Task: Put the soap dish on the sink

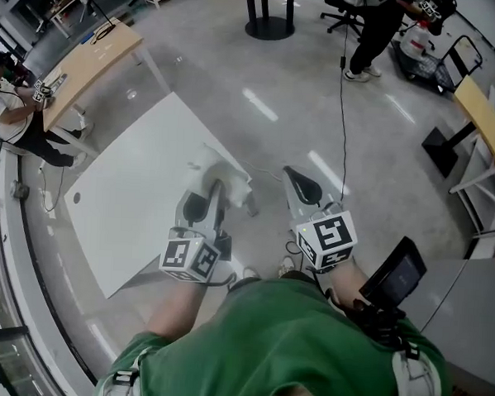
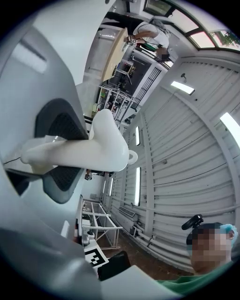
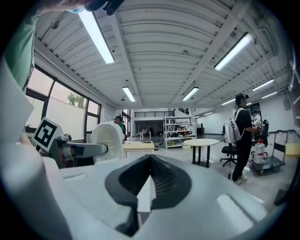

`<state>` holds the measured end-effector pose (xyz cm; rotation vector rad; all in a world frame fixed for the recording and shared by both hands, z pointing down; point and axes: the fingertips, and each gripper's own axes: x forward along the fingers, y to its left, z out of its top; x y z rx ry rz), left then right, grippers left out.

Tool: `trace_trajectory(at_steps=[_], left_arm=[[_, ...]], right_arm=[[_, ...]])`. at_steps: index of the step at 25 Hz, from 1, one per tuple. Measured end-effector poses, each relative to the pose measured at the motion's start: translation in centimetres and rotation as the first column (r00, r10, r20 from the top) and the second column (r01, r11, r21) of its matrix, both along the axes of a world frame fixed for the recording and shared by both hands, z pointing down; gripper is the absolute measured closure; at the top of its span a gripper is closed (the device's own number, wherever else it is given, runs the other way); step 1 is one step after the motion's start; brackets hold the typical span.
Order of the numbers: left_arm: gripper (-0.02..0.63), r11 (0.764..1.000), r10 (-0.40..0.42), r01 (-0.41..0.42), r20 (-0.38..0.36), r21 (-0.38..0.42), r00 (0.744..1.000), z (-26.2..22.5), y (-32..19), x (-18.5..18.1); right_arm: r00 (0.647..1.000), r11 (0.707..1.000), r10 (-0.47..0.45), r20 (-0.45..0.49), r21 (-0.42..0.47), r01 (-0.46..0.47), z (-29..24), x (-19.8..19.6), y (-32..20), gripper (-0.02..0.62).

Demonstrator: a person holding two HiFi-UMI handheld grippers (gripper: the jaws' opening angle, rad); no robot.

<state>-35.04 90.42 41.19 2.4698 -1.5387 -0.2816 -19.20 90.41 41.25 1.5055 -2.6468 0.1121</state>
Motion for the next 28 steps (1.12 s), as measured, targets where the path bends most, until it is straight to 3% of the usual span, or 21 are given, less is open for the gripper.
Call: trace_trajectory(at_steps=[6, 17, 28], left_arm=[[0.456, 1.000, 0.004, -0.004, 0.010, -0.007, 1.000, 0.0, -0.6, 1.6], [0.455, 1.000, 0.016, -0.016, 0.028, -0.001, 0.999, -0.3, -2.0, 7.8], [0.456, 0.996, 0.084, -0.084, 0.019, 0.017, 0.996, -0.8, -5.2, 11.5]], right_arm=[[0.999, 1.000, 0.023, 0.025, -0.001, -0.023, 0.1, 1.8, -0.6, 0.594], [0.989, 0.994, 0.112, 0.092, 0.005, -0.113, 0.1, 9.9, -2.2, 0.594], [0.973, 0.979, 0.200, 0.116, 0.023, -0.203, -0.7, 14.0, -4.1, 0.594]])
